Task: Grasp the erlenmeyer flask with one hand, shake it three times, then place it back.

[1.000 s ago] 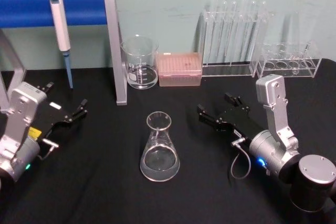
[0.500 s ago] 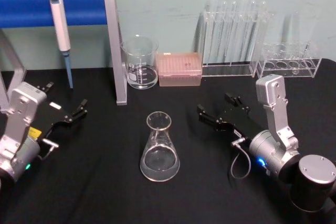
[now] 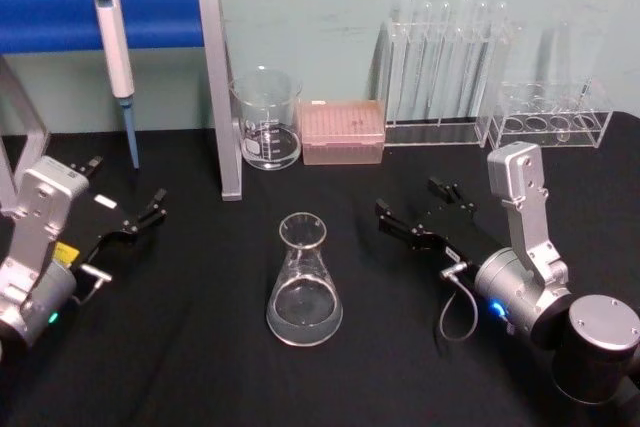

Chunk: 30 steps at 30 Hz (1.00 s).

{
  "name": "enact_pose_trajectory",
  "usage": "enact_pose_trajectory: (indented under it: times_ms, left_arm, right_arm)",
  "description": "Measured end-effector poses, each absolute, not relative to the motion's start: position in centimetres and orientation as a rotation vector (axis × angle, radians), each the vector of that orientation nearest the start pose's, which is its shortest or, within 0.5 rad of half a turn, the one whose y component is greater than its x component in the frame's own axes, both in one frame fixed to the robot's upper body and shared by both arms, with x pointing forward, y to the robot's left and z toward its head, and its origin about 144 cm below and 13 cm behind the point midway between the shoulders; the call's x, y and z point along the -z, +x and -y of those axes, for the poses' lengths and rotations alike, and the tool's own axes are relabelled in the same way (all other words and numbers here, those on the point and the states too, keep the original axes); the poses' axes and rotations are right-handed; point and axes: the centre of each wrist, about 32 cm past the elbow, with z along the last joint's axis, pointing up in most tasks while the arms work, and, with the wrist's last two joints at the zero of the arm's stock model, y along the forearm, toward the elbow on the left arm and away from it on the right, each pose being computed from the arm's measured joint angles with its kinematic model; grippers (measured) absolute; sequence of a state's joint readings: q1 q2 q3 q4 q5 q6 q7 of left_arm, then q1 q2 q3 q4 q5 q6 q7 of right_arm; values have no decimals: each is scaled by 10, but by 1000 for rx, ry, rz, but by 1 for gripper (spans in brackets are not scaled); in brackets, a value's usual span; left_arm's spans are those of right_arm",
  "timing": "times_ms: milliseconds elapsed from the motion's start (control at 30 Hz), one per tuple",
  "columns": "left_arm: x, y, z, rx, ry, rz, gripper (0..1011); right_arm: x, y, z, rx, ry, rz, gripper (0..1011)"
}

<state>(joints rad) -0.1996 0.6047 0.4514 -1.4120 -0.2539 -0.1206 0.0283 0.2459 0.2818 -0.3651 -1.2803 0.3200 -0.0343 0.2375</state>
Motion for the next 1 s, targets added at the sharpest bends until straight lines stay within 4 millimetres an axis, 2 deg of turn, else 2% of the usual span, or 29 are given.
enact_pose_trajectory:
  times_ms: [1000]
  left_arm:
    - [-1140,489,-310,-1248,304,285,1001]
  right_arm:
    - [-1119,513,228,1075,-102,-57,1000]
